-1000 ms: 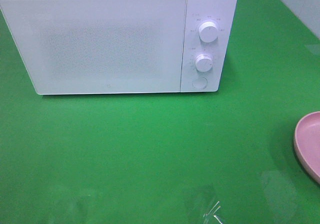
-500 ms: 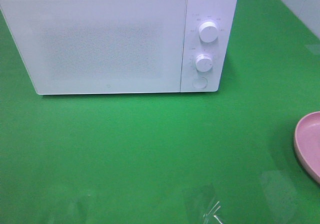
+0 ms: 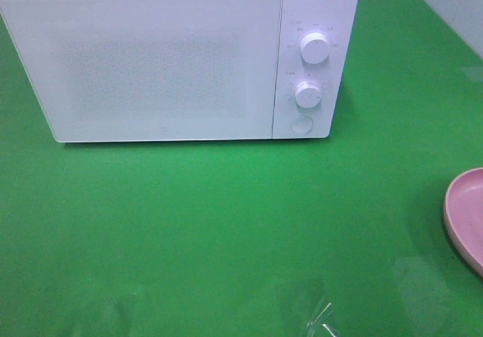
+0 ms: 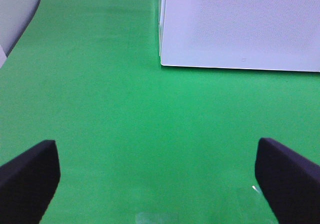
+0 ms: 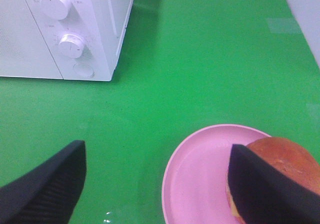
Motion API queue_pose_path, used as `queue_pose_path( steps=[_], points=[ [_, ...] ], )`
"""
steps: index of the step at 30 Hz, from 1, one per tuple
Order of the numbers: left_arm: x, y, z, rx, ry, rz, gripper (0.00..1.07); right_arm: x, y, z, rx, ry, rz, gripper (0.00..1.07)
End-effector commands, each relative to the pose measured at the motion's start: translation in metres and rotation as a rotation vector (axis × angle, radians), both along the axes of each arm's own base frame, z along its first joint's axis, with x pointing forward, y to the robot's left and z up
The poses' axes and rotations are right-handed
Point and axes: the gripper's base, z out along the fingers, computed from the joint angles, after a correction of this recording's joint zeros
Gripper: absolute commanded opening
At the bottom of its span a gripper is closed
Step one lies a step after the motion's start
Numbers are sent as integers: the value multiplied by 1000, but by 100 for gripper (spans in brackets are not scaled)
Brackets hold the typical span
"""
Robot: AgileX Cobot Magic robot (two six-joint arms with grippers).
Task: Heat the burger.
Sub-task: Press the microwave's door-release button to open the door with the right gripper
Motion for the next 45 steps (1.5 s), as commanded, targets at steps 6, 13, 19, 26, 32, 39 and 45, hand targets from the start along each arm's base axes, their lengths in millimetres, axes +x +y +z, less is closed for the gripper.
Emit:
queue_pose_path(
  steps=[6,13,19,26,32,39,45],
  points=[
    [-2,0,0,-1,-25,-6,99,32,4,-4,0,-6,8,75],
    [-2,0,0,-1,-25,-6,99,55,7,-12,1,-4,18,75],
    [-2,0,0,-1,-25,-6,99,75,10,-21,3,-2,26,75],
    [-2,0,0,-1,-25,-6,99,97,14,-31,8,-25,38,75],
    [-2,0,0,-1,-25,-6,99,115,17,-40,17,-58,49,75],
    [-2,0,0,-1,-25,-6,99,123,20,-61,38,-152,68,75],
    [-2,0,0,-1,-25,-6,99,118,18,-85,111,-246,24,73]
  ],
)
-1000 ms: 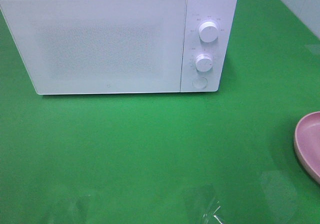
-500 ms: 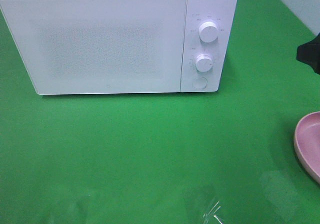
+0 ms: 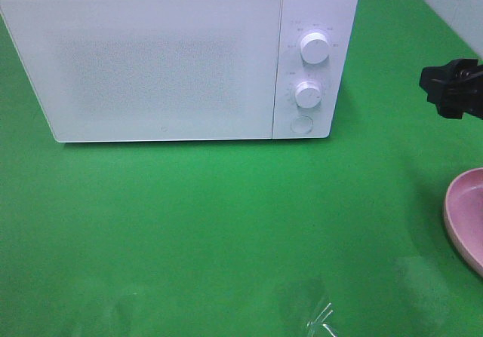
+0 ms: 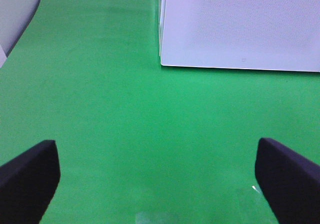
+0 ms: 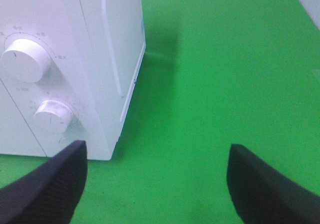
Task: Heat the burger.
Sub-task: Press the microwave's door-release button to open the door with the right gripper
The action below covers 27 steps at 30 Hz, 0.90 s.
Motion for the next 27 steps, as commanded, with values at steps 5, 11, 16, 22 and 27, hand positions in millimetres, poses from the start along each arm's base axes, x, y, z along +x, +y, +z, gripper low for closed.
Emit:
queue_pose_path(
  steps=[5,11,16,22,27],
  points=[
    [-2,0,0,-1,-25,-6,99,-1,0,-17,68,-39,-68,73],
    [-2,0,0,-1,-25,-6,99,0,21,-25,-16,-53,3,73],
    [-2,0,0,-1,-25,-6,99,-1,46,-35,-101,-80,33,73],
    [-2,0,0,-1,-25,-6,99,-10,76,-51,-151,-127,-11,73],
    [-2,0,0,-1,-25,-6,99,-18,90,-58,-157,-139,-19,73]
  ],
)
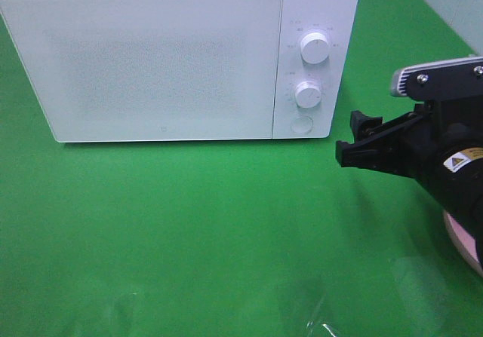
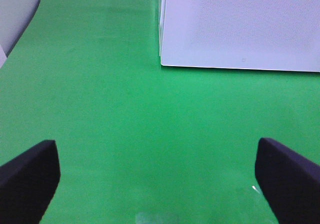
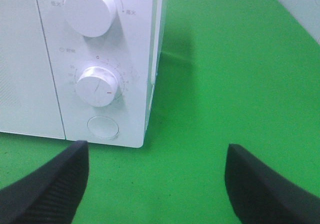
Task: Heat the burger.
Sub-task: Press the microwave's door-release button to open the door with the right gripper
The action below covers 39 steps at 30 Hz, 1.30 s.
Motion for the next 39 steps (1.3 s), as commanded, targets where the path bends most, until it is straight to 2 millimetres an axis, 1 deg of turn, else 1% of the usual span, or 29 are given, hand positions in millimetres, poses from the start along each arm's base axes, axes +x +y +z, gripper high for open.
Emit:
queue_pose_path(
  steps=[1,4,10,11,12,13,14,15,16,17,18,19,20,21,22,23,24,25,26,27,28,29,30,31,32,34,37,38,39],
  points=[
    [-2,0,0,-1,-25,-6,99,-7,9,-3,-14,-31,-10,73],
    [-2,0,0,-1,-25,-6,99,-11,18,-9,-13,-17,6,73],
    [-2,0,0,-1,-25,-6,99,-7,25,-5,38,-20,-4,73],
    [-2,0,0,-1,-25,-6,99,-6,26,-3,101,-26,-22,72],
    [-2,0,0,-1,-25,-6,99,-6,26,-3,101,-26,-22,72],
    [-2,0,0,-1,-25,-6,99,-5,27,-2,203,-21,-50,71],
    [-2,0,0,-1,-25,-6,99,-5,27,-2,203,-21,-50,71],
    [-2,0,0,-1,-25,-6,99,-5,27,-3,324,-9,-86,69],
    [-2,0,0,-1,-25,-6,99,-5,27,-3,324,-9,-86,69],
    [-2,0,0,-1,-25,-6,99,-5,27,-3,442,0,-120,66],
    [-2,0,0,-1,-25,-6,99,-5,27,-3,495,4,-135,63],
    [-2,0,0,-1,-25,-6,99,-5,27,-3,495,4,-135,63],
    [-2,0,0,-1,-25,-6,99,-5,27,-3,629,16,-174,59],
    [-2,0,0,-1,-25,-6,99,-5,27,-3,629,16,-174,59],
    [-2,0,0,-1,-25,-6,99,-5,27,-3,761,26,-212,53],
    [-2,0,0,-1,-25,-6,99,-5,27,-3,761,26,-212,53],
    [-2,0,0,-1,-25,-6,99,-5,27,-3,874,36,-246,47],
    [-2,0,0,-1,-25,-6,99,-5,27,-3,935,41,-263,43],
    [-2,0,0,-1,-25,-6,99,-5,27,-3,935,41,-263,43],
    [-2,0,0,-1,-25,-6,99,-6,27,-3,1030,52,-291,35],
    [-2,0,0,-1,-25,-6,99,-6,27,-3,1030,52,-291,35],
    [-2,0,0,-1,-25,-6,99,-6,27,-4,1110,67,-318,26],
    [-2,0,0,-1,-25,-6,99,-6,27,-4,1110,67,-318,26],
    [-2,0,0,-1,-25,-6,99,-6,27,-5,1173,85,-342,19],
    [-2,0,0,-1,-25,-6,99,-6,27,-5,1173,85,-342,19],
    [-2,0,0,-1,-25,-6,99,-8,28,-10,1304,151,-407,6],
    [-2,0,0,-1,-25,-6,99,-8,29,-11,1324,171,-422,3],
    [-2,0,0,-1,-25,-6,99,-10,30,-15,1354,218,-454,0],
    [-2,0,0,-1,-25,-6,99,-11,31,-17,1360,254,-473,0]
  ],
)
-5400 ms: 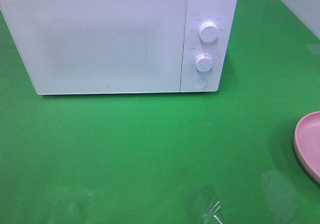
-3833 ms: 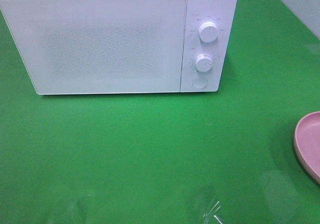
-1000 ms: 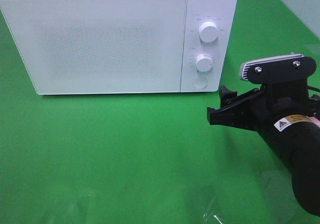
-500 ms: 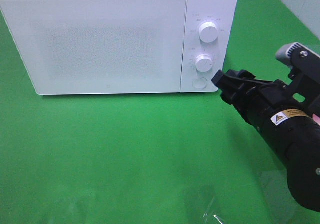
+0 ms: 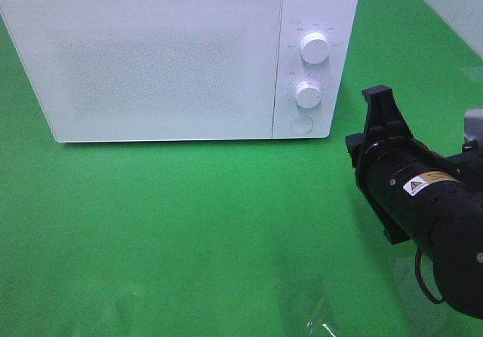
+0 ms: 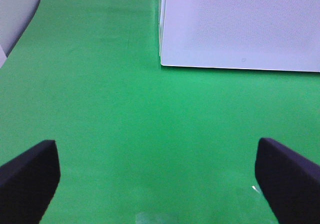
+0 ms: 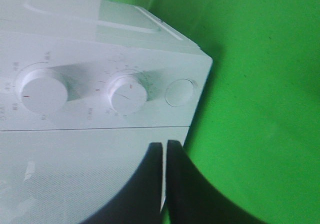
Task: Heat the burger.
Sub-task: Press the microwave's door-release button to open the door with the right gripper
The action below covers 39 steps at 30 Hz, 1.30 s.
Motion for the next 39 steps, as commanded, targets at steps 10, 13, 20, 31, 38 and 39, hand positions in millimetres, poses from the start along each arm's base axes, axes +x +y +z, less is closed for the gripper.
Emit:
queue_pose_path(
  steps=[10,13,20,31,38,39],
  points=[
    [-2,0,0,-1,-25,-6,99,5,0,-3,64,54,38,0],
    [-2,0,0,-1,-25,-6,99,9,-1,-2,83,44,60,0],
    [-2,0,0,-1,-25,-6,99,14,-2,-11,103,68,71,0],
    [-2,0,0,-1,-25,-6,99,26,11,-18,154,66,78,0],
    [-2,0,0,-2,-25,-5,99,37,20,-26,152,69,61,0],
    [-2,0,0,-2,-25,-5,99,38,21,-27,153,70,56,0]
  ],
)
